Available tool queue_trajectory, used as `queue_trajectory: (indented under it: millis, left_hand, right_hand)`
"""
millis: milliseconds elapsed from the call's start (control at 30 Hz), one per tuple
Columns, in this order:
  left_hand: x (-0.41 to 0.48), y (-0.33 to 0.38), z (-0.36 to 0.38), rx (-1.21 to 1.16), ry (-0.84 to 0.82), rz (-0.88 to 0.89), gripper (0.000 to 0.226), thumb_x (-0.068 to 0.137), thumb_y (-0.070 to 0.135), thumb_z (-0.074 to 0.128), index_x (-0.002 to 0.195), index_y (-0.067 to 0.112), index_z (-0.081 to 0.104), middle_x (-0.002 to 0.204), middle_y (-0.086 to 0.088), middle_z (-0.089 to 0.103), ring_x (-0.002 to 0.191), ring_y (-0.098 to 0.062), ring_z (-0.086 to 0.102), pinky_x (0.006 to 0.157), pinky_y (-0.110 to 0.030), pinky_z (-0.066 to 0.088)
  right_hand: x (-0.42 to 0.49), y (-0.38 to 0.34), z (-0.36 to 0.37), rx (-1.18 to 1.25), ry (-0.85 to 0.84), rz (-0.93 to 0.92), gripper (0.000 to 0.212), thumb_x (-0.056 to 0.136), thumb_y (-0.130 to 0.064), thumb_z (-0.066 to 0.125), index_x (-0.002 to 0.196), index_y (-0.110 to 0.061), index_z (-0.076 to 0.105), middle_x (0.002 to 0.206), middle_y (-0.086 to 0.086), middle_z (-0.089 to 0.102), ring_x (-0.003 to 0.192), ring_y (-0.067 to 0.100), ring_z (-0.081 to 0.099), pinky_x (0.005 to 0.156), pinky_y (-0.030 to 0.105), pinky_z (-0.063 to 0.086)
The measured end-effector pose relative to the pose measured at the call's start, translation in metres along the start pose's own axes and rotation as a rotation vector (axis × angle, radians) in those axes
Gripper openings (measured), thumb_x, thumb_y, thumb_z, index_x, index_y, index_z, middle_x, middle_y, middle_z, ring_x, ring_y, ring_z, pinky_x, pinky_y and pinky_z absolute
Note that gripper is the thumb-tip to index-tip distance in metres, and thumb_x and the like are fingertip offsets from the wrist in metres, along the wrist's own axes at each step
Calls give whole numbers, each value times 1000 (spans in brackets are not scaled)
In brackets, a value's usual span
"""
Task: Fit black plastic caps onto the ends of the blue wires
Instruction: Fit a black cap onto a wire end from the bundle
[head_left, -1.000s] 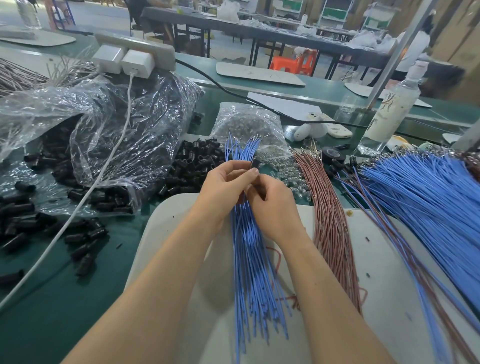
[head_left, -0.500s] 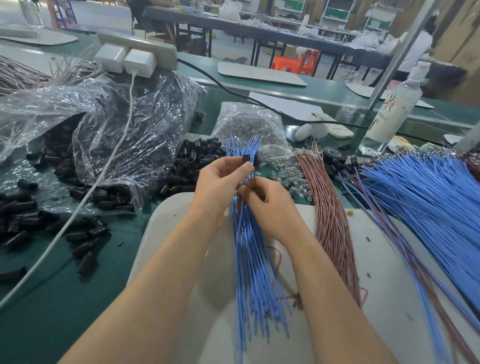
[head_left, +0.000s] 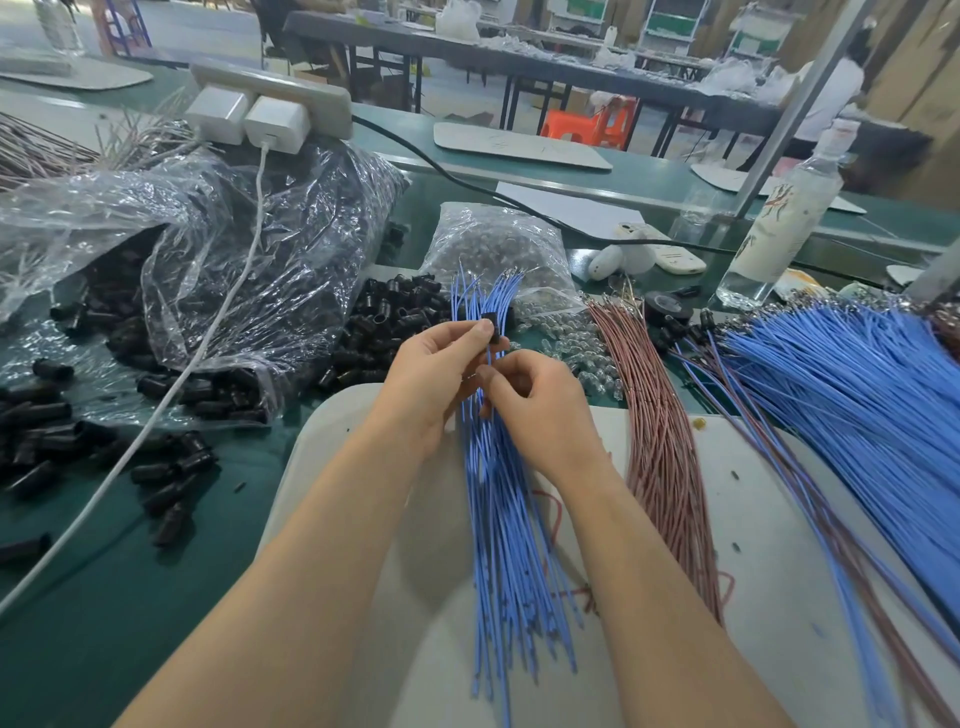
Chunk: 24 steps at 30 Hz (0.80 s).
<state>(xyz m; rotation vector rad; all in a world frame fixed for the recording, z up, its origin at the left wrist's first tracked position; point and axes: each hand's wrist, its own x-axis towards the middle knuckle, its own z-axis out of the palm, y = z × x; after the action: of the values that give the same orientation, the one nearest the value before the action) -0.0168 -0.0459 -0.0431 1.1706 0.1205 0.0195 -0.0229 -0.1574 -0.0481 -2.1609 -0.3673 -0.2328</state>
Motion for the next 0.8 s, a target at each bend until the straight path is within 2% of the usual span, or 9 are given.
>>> queue_trajectory:
  millis: [133,233,300,367,433,567,700,800]
  left_hand:
    - [3,-4,0,144,37,49,17,94,18,57,79,17,64,71,8,69,62,-4,60,70,-22,50]
    - [4,-6,1,254,54,114,18,96,19,54,80,19,64,73,8,68,61,-1,58,65,-16,47]
    - [3,-7,2,281,39,117,15,96,19,53,85,16,64,75,5,67,65,-5,58,67,-18,48]
    - [1,-9,5,323,6,125,12,96,18,54,91,13,63,77,1,65,68,-9,57,71,-23,50]
    - [0,-10,6,326,-10,137,11,95,17,54,96,10,63,80,-1,64,70,-9,57,66,-19,50]
    - [-1,-9,7,287,-11,130,11,95,15,55,99,8,62,81,-3,65,68,-9,58,64,-19,49]
    - [-2,-7,7,242,-10,134,8,92,13,60,97,8,63,75,-1,66,60,-3,59,55,-14,48]
    - [-1,-7,6,268,-23,136,18,90,14,63,106,6,64,84,-1,69,67,-4,61,60,-13,48]
  right_hand:
    - [-1,-4,0,35,59,3,20,78,-46,49,63,-34,52,58,-35,57,54,-13,52,57,15,39]
    - [-1,-5,0,63,84,20,21,74,-51,47,63,-34,53,59,-34,58,54,-12,52,58,17,42]
    - [-1,-5,-1,80,86,32,21,73,-50,46,63,-34,53,58,-33,57,54,-12,52,58,19,42]
    - [-1,-6,-2,107,95,42,19,73,-48,47,62,-34,52,55,-33,56,51,-12,51,57,20,41]
    - [-2,-5,-4,126,98,42,18,78,-42,51,61,-34,51,54,-33,56,50,-13,51,57,22,41]
    - [-1,-2,-6,123,86,38,30,91,-23,57,63,-34,52,52,-33,56,53,-5,51,62,25,43]
    - [0,-3,-7,137,85,43,32,91,-19,57,63,-32,52,49,-29,55,57,2,51,63,26,43]
    - [0,-3,-8,146,95,60,33,91,-18,58,62,-32,53,49,-22,55,57,2,51,63,27,44]
